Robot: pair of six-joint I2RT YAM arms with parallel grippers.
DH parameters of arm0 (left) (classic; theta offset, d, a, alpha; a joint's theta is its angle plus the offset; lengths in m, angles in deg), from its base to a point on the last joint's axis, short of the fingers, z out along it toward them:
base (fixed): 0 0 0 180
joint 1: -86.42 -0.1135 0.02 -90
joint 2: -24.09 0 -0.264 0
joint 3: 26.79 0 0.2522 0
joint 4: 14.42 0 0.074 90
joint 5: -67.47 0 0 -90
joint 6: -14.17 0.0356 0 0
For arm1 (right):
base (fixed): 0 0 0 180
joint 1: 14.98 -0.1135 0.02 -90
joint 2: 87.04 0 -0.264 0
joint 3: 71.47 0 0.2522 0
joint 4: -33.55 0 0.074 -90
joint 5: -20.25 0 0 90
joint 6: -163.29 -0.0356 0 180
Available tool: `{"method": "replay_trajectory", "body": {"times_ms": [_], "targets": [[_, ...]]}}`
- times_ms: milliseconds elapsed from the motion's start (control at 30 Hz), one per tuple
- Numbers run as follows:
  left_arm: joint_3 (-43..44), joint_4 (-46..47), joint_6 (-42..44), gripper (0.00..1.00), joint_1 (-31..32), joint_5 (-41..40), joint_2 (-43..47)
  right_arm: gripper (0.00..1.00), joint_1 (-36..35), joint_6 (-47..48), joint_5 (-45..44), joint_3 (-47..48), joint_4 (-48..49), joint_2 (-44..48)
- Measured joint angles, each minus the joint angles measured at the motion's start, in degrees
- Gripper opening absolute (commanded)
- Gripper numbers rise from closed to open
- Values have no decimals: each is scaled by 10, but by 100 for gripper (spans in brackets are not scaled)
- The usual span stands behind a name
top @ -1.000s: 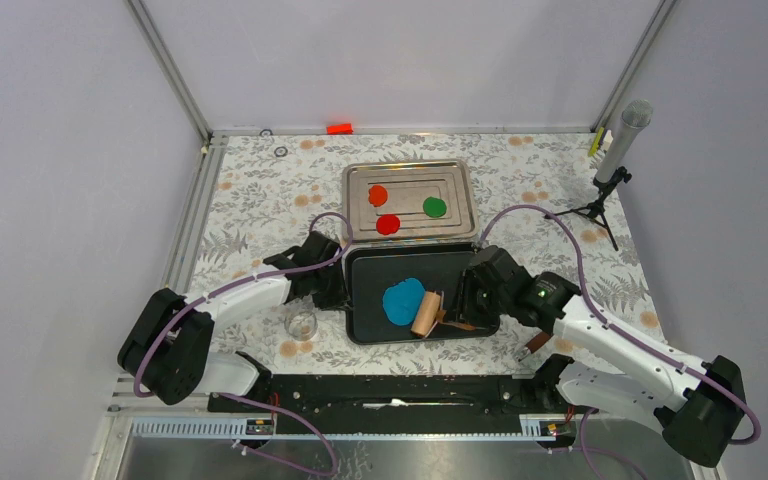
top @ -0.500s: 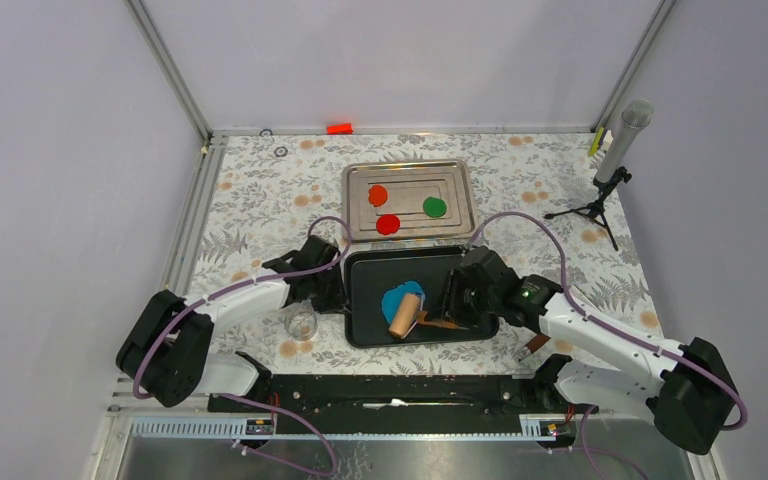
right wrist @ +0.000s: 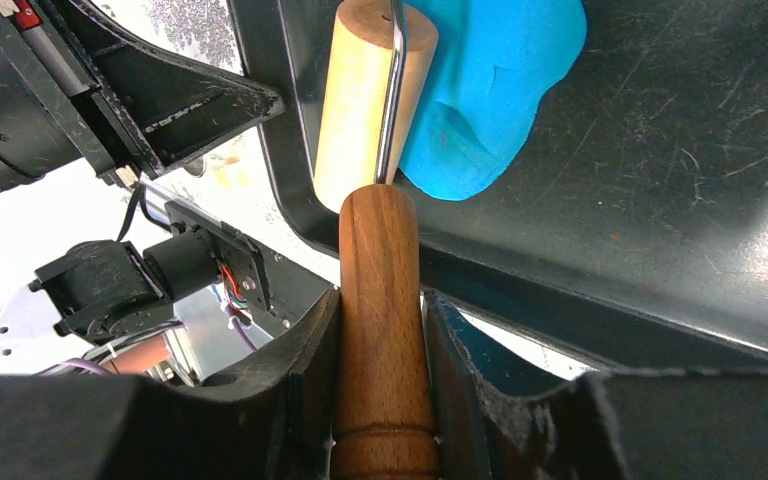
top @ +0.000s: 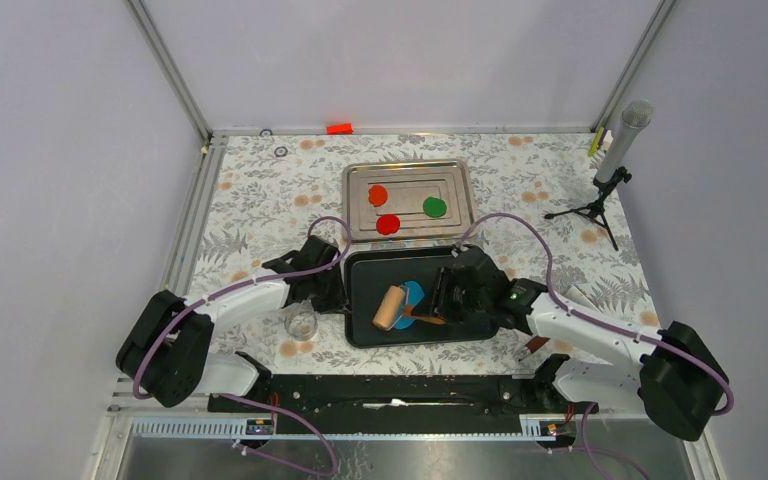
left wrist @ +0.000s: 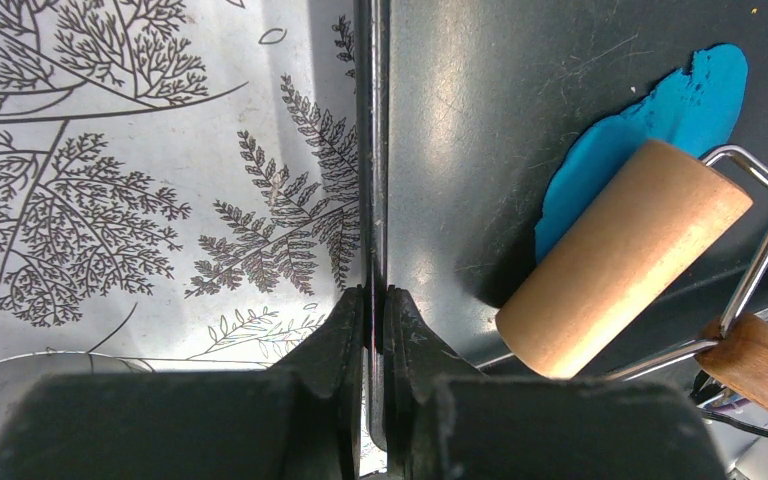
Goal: Roll out the dumpling wrappers from the dough
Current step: Flatten out the dough on the work surface.
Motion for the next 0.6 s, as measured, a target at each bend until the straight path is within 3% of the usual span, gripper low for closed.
{"method": "replay_trajectory", "body": {"times_ms": [333,600], "targets": [[0,0,0,0,0,0,0,0,-1,-8,-39,-45,-75,122],[0,-1,0,0,0,-2,1,0,4,-15,-26,-26,-17,45]]}}
